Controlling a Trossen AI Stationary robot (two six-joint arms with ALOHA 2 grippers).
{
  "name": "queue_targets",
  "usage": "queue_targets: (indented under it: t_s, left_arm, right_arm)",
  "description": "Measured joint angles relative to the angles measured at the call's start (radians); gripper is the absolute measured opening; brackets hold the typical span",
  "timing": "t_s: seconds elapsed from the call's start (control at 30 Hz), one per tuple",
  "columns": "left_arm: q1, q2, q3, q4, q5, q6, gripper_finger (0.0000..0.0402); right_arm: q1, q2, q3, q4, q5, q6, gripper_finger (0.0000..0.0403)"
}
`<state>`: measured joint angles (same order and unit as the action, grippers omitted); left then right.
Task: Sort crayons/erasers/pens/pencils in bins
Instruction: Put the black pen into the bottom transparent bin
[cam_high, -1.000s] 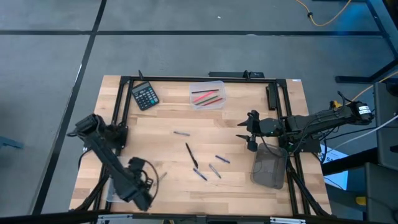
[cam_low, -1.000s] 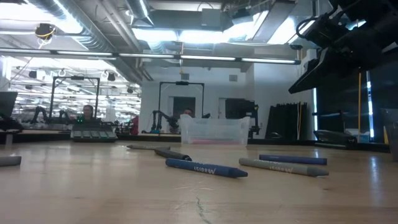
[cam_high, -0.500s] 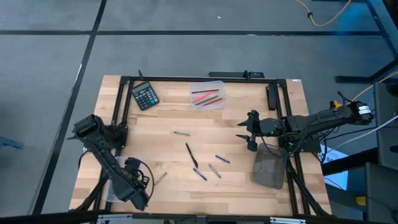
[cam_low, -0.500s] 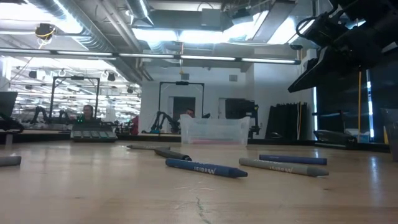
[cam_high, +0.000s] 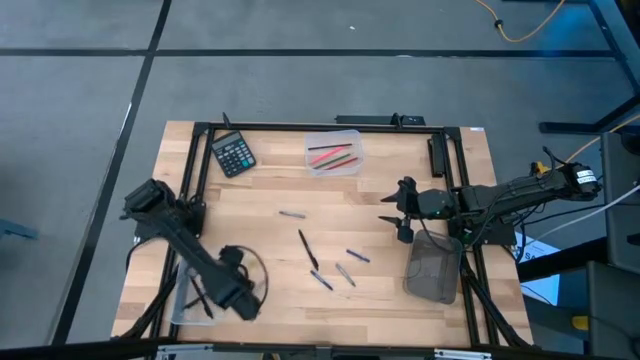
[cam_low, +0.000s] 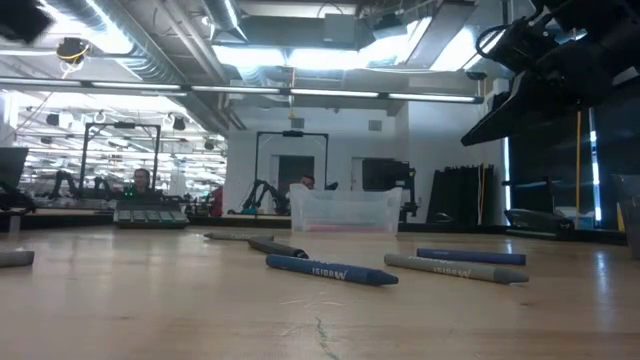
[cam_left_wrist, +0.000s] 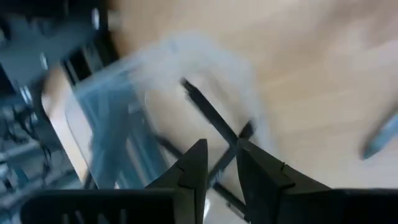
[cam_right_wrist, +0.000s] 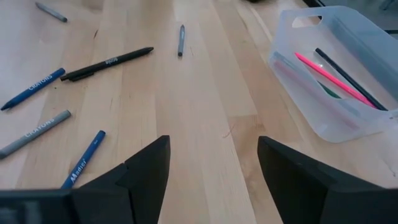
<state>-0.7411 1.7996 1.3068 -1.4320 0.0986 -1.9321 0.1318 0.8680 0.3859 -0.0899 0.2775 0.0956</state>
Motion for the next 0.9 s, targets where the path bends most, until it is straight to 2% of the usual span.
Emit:
queue_targets:
  t_s: [0.23,0.37,0.5,0.6,0.73,0.8,0.9]
  left_arm:
    - [0.203,-0.001,0.076,-0.038,-0.241,0.398,0.0078]
    - [0.339,-0.001,0.11,0.041,-0.364,0.56,0.0078]
    - [0.446,-0.001,0.1,0.207,-0.457,0.563,0.0078]
    - [0.488,0.02,0.057,0.467,-0.481,0.54,0.0078]
    - [0.48,0.073,0.031,0.797,-0.475,0.572,0.0078]
    - [0.465,0.096,0.03,0.859,-0.47,0.57,0.0078]
    - [0.439,0.12,0.029,0.853,-0.478,0.497,0.0078]
  right_arm:
    - [0.0,0.0,0.0,0.019,0.0,-0.01,0.0245]
    - [0.0,0.0,0.0,0.018,0.0,-0.012,0.0245]
    - [0.0,0.0,0.0,0.008,0.0,-0.013,0.0245]
    - [0.0,0.0,0.0,-0.017,0.0,-0.004,0.0245]
    - [0.0,0.0,0.0,-0.072,0.0,0.008,0.0245]
    - [0.0,0.0,0.0,-0.086,0.001,0.01,0.0245]
    - [0.0,0.0,0.0,-0.087,0.014,0.021,0.0245]
